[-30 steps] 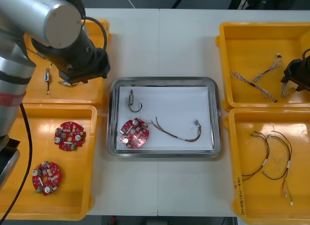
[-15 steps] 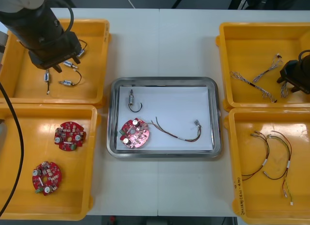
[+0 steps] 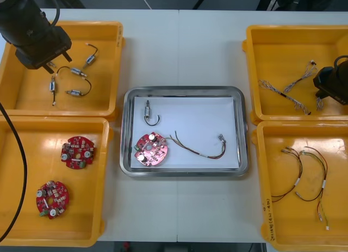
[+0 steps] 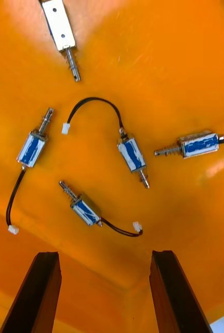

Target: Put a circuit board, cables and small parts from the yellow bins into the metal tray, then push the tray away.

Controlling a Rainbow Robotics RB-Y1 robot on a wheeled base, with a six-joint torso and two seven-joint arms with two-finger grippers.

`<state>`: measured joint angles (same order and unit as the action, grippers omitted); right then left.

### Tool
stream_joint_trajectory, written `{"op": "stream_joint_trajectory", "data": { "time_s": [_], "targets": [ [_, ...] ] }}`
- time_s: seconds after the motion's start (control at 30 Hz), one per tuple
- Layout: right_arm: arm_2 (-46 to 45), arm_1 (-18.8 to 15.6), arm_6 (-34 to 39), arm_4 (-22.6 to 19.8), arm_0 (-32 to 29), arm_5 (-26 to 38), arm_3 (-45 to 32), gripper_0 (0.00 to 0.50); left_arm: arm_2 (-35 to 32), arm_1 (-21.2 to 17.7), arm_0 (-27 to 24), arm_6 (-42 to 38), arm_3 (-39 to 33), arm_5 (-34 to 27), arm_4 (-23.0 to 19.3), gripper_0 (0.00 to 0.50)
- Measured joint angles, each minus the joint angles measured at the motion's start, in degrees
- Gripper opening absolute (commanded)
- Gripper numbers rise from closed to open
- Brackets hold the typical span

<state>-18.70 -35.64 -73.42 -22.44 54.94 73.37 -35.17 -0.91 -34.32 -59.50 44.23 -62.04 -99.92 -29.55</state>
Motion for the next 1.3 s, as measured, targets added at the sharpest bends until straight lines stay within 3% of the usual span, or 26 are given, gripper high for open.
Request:
{"op": "stream_joint_trajectory", "data": {
  "time_s": [0.2, 0.8, 1.13, 1.3],
  "targets": [
    [0.00, 0.00, 0.00, 0.20, 0.07, 1.74, -0.74, 0.000, -0.01, -0.42, -1.48, 3.55, 4.58, 3.87, 0.59, 0.500],
    [0.01, 0.00, 0.00, 2.92, 0.05, 34.92, -26.49, 0.000, -0.06, -0.57, -3.13, 7.37, 14.78, 18.52, 5.57, 0.500],
    [0.32, 0.00, -0.02, 2.10, 0.05, 36.19, -39.41, 0.000, -0.06, -0.57, -3.19, 9.00, 19.77, 27.21, 7.13, 0.500],
    [3.17, 0.00, -0.04, -1.49, 0.05, 36.21, -43.15, 0.000, -0.05, -0.56, -3.19, 9.12, 23.06, 32.32, 7.80, 0.500]
  ]
}}
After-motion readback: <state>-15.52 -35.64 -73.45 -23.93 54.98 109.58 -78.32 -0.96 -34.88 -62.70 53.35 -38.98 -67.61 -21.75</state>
